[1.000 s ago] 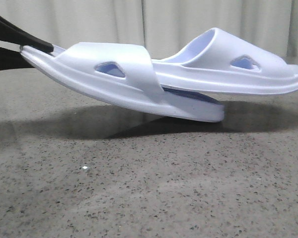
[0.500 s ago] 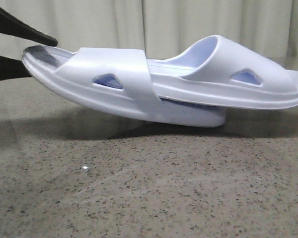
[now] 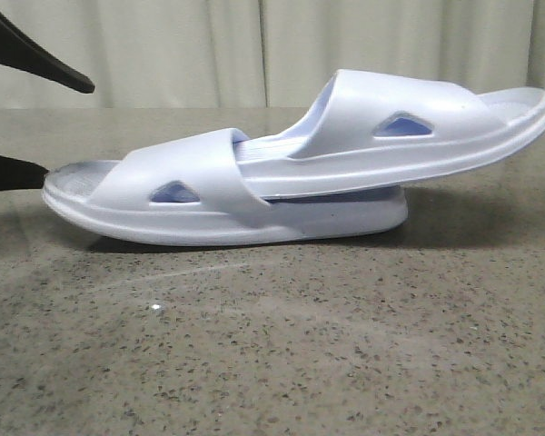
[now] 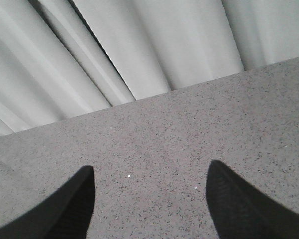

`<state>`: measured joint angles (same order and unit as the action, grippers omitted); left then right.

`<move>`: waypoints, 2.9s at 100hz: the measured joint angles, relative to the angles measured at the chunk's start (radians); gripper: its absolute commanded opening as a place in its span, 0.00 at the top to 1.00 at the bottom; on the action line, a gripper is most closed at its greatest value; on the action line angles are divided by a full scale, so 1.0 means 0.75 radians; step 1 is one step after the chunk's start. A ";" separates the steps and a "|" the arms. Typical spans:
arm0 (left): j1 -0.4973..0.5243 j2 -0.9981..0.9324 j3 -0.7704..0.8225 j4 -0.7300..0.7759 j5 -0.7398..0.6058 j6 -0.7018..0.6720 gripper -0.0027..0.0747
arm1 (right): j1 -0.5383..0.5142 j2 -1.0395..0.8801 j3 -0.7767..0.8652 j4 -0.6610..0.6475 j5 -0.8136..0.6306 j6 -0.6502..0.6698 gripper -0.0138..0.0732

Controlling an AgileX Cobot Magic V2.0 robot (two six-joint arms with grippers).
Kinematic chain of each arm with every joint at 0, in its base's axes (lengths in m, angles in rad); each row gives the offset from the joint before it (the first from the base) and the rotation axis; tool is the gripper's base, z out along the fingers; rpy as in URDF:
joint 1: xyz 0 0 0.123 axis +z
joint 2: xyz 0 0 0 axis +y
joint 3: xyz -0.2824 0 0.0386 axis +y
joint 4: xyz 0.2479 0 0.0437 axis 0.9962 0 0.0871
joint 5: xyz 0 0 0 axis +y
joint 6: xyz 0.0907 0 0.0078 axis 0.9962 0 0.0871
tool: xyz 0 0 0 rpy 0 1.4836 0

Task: Insert blue slippers together front up

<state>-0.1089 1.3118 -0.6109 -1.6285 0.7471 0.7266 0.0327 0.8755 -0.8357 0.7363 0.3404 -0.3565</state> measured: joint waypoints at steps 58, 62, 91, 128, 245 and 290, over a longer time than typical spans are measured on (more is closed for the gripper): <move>0.000 -0.175 -0.237 0.148 -0.397 0.462 0.34 | 0.000 -0.041 0.033 -0.299 -0.040 -0.001 0.38; 0.000 -0.222 -0.237 0.166 -0.428 0.489 0.34 | 0.000 -0.063 0.055 -0.321 -0.062 -0.001 0.38; 0.000 -0.645 -0.209 0.343 -0.602 0.558 0.34 | 0.000 -0.385 0.298 -0.440 -0.271 -0.001 0.38; 0.000 -1.123 0.113 0.476 -0.700 0.570 0.35 | 0.000 -0.785 0.615 -0.474 -0.333 -0.001 0.38; 0.000 -1.321 0.492 0.404 -0.818 0.571 0.94 | 0.000 -0.913 0.745 -0.519 -0.310 -0.001 0.95; 0.000 -1.321 0.492 0.404 -0.818 0.571 0.94 | 0.000 -0.913 0.745 -0.519 -0.310 -0.001 0.95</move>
<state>-0.1089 0.3210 -0.2417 -1.3253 0.1335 1.1551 0.0327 0.1907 -0.2773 0.3473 0.1083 -0.3575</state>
